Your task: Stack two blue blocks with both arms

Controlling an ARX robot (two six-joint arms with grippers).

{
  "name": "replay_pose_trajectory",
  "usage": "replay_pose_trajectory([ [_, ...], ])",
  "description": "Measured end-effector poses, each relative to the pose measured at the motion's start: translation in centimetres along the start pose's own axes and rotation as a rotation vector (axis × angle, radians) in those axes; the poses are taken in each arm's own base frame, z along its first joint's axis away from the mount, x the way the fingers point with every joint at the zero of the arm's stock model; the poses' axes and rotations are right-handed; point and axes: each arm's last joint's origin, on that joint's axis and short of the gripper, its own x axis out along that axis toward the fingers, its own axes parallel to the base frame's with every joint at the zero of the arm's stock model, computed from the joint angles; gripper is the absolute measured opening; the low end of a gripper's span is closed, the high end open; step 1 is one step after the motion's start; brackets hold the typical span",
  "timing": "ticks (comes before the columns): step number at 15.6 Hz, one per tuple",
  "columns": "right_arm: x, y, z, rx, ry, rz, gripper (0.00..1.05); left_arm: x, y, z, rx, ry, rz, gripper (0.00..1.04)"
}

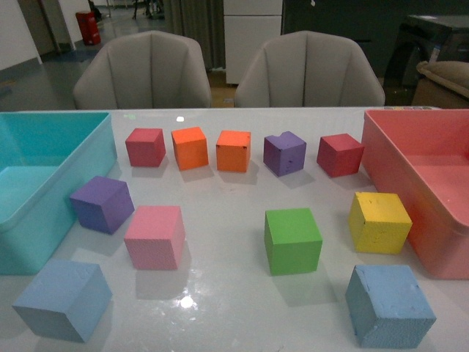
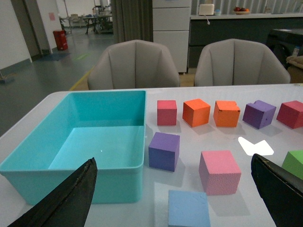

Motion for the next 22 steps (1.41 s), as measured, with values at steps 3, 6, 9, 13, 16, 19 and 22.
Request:
replay_pose_trajectory([
  [3, 0.0, 0.0, 0.0, 0.000, 0.000, 0.000, 0.98, 0.0, 0.0, 0.0, 0.000, 0.000, 0.000, 0.98],
  [6, 0.0, 0.0, 0.0, 0.000, 0.000, 0.000, 0.98, 0.0, 0.0, 0.0, 0.000, 0.000, 0.000, 0.98],
  [9, 0.0, 0.0, 0.0, 0.000, 0.000, 0.000, 0.98, 0.0, 0.0, 0.0, 0.000, 0.000, 0.000, 0.98],
  [13, 0.0, 0.0, 0.0, 0.000, 0.000, 0.000, 0.98, 0.0, 0.0, 0.0, 0.000, 0.000, 0.000, 0.98],
  [16, 0.0, 0.0, 0.0, 0.000, 0.000, 0.000, 0.98, 0.0, 0.0, 0.0, 0.000, 0.000, 0.000, 0.98],
  [19, 0.0, 0.0, 0.1, -0.006, -0.012, -0.033, 0.98, 0.0, 0.0, 0.0, 0.000, 0.000, 0.000, 0.98],
  [22, 2.8, -0.2, 3.5, -0.043, -0.080, -0.142, 0.98, 0.0, 0.0, 0.0, 0.000, 0.000, 0.000, 0.98],
])
